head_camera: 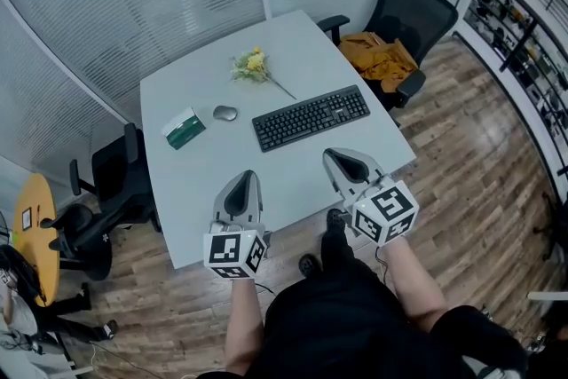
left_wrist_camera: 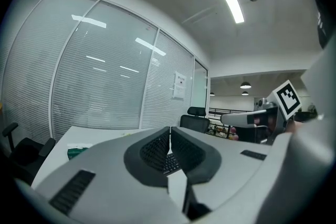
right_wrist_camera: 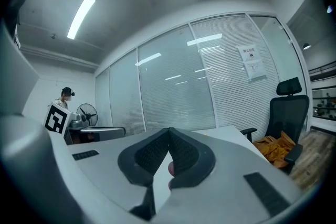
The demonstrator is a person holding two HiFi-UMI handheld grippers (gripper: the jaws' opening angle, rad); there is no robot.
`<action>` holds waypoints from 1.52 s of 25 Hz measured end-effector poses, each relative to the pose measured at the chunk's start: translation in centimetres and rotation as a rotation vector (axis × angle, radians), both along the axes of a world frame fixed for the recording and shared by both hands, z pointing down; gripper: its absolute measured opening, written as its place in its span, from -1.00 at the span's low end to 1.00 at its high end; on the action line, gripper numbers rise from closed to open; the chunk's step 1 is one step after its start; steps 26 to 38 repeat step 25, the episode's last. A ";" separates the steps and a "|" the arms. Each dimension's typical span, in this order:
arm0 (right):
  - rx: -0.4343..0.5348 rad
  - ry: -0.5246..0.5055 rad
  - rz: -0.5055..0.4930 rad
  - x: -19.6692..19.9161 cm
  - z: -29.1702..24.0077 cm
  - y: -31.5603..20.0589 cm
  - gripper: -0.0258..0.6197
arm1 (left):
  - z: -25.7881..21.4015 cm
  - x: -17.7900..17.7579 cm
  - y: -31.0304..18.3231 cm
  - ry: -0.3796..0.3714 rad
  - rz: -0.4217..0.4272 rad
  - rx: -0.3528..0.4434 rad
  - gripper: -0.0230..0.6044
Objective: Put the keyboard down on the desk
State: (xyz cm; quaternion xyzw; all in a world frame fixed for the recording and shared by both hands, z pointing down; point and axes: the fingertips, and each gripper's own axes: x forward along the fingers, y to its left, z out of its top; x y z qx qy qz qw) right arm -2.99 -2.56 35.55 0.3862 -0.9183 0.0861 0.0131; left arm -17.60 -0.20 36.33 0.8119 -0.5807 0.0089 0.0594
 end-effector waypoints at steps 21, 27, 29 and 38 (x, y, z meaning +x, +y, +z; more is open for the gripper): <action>-0.011 0.049 0.008 1.0 1.0 1.6 -0.89 | 0.0 0.4 0.9 0.005 0.014 -0.013 -0.93; -0.005 0.059 0.009 1.4 0.9 1.5 -0.89 | 0.0 0.9 0.9 0.004 0.019 -0.013 -0.93; -0.005 0.059 0.009 1.4 0.9 1.5 -0.89 | 0.0 0.9 0.9 0.004 0.019 -0.013 -0.93; -0.005 0.059 0.009 1.4 0.9 1.5 -0.89 | 0.0 0.9 0.9 0.004 0.019 -0.013 -0.93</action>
